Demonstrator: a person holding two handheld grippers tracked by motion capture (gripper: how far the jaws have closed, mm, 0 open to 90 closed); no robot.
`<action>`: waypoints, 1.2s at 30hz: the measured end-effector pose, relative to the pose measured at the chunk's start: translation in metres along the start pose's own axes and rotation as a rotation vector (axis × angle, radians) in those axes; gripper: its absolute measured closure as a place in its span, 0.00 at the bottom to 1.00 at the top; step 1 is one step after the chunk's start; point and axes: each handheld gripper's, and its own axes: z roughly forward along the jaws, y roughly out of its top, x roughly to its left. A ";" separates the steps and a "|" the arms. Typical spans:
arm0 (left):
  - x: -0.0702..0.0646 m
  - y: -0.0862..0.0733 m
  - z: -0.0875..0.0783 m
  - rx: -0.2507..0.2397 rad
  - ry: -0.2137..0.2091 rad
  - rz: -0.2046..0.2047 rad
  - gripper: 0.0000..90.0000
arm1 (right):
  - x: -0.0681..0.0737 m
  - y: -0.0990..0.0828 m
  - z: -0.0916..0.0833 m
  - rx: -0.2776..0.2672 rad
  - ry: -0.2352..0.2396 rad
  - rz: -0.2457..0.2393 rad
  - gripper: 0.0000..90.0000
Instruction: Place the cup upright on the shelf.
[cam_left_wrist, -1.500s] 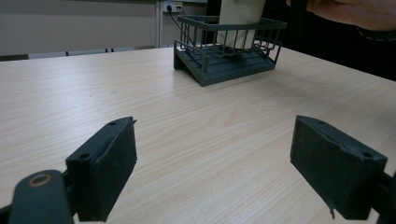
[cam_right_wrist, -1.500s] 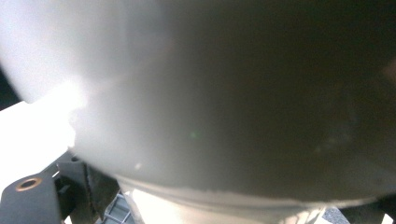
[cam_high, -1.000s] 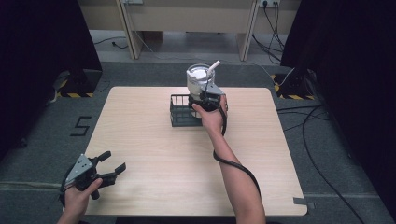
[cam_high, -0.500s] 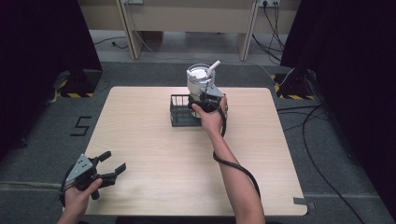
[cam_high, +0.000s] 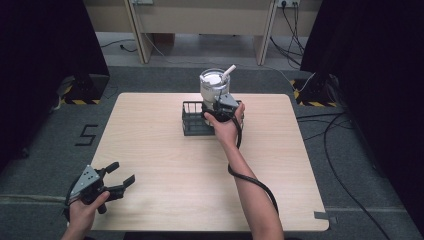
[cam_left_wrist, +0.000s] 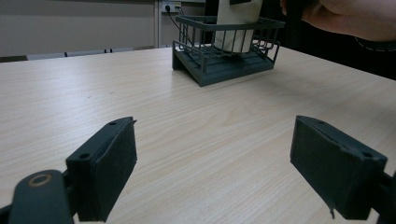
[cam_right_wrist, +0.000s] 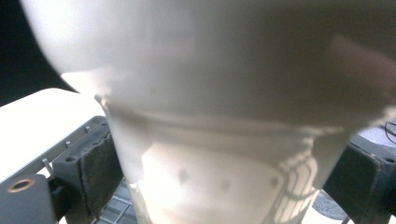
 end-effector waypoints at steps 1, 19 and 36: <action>0.000 0.000 0.000 0.000 0.000 0.000 0.16 | 0.000 -0.001 -0.001 0.000 0.001 0.002 0.10; 0.000 0.000 0.001 0.001 -0.002 0.001 0.16 | 0.002 -0.003 -0.013 -0.017 -0.003 0.016 0.12; -0.001 0.000 0.001 0.004 -0.004 0.003 0.16 | -0.003 -0.003 -0.030 -0.017 0.014 0.004 0.16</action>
